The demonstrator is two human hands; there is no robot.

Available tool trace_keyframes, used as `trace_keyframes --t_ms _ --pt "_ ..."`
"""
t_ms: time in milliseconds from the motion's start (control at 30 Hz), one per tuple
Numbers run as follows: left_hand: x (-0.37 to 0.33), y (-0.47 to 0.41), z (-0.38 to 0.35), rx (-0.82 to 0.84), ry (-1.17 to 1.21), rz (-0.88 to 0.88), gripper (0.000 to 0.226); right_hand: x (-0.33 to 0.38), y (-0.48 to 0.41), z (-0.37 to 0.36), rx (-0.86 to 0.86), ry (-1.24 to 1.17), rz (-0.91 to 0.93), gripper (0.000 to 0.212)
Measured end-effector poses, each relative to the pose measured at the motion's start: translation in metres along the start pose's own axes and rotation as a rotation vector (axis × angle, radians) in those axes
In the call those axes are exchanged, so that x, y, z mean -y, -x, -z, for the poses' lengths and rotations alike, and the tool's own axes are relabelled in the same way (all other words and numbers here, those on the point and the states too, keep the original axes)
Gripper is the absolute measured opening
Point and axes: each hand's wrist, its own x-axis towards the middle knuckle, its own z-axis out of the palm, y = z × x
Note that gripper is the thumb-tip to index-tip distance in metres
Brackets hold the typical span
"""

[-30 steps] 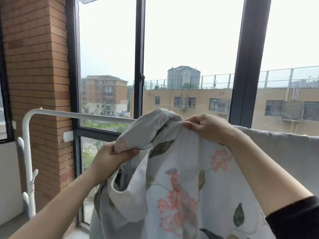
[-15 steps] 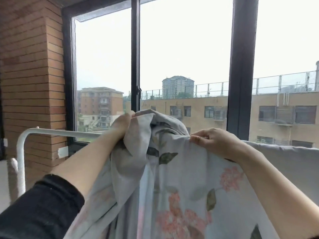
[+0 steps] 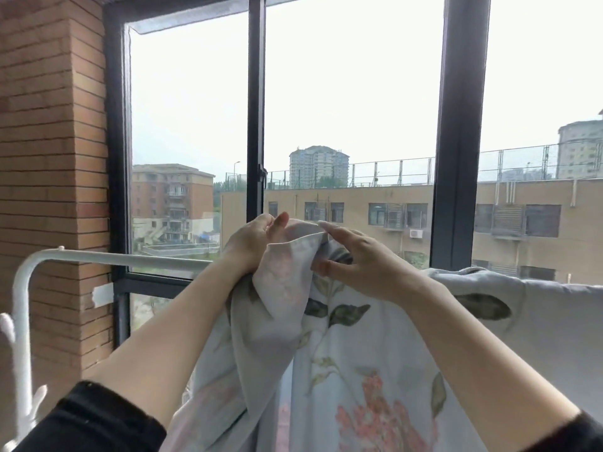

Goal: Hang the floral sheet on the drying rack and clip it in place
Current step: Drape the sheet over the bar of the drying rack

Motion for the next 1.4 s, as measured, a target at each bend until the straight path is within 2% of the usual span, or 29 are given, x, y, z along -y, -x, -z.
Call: trace_keyframes --t_ms 67,167,300,367,500,567,667,733,900,1000,1067,1167,1233,1300,1400 --pt "0.006 0.002 0.001 -0.019 0.000 -0.037 0.085 0.003 -0.005 -0.008 0.031 0.097 -0.042 0.068" --pt "0.008 0.017 0.009 -0.140 0.129 -0.063 0.082 0.004 -0.008 -0.019 0.041 0.333 -0.063 0.047" --pt "0.022 0.053 0.030 -0.329 0.269 -0.114 0.083 0.006 -0.015 -0.020 0.068 0.286 -0.116 0.037" --pt "0.034 0.075 0.038 -0.302 0.258 -0.107 0.079 0.006 -0.015 -0.019 0.064 0.267 -0.116 0.035" --pt "0.057 0.119 0.045 -0.101 0.118 -0.013 0.069 0.002 -0.015 -0.019 0.071 0.238 -0.116 0.038" --pt "0.066 0.135 0.045 0.026 -0.002 0.102 0.079 0.000 -0.016 -0.020 0.071 0.230 -0.114 0.042" --pt "0.066 0.152 0.043 0.148 -0.198 0.270 0.111 0.002 -0.015 -0.021 0.061 0.232 -0.111 0.044" --pt "0.057 0.158 0.041 0.158 -0.259 0.314 0.122 0.003 -0.013 -0.021 0.058 0.242 -0.100 0.044" --pt "0.017 0.161 0.018 0.086 -0.344 0.264 0.137 0.006 -0.010 -0.019 0.060 0.281 -0.076 0.045" --pt "0.006 0.155 -0.012 0.094 -0.296 0.305 0.148 0.003 -0.009 -0.017 0.060 0.289 -0.057 0.046" --pt "0.010 0.149 -0.029 0.043 -0.220 0.323 0.148 -0.002 -0.008 -0.016 0.059 0.294 -0.046 0.046" --pt "0.020 0.147 -0.044 -0.116 0.009 0.285 0.130 -0.008 -0.007 -0.015 0.056 0.291 -0.023 0.045" --pt "0.023 0.149 -0.050 -0.226 0.129 0.243 0.090 -0.011 -0.007 -0.015 0.053 0.285 0.004 0.045" --pt "0.024 0.153 -0.051 -0.231 0.122 0.216 0.048 -0.013 -0.007 -0.014 0.051 0.275 0.026 0.045" --pt "0.025 0.158 -0.035 -0.139 0.094 0.171 0.025 -0.017 -0.009 -0.011 0.069 0.247 0.039 0.046"
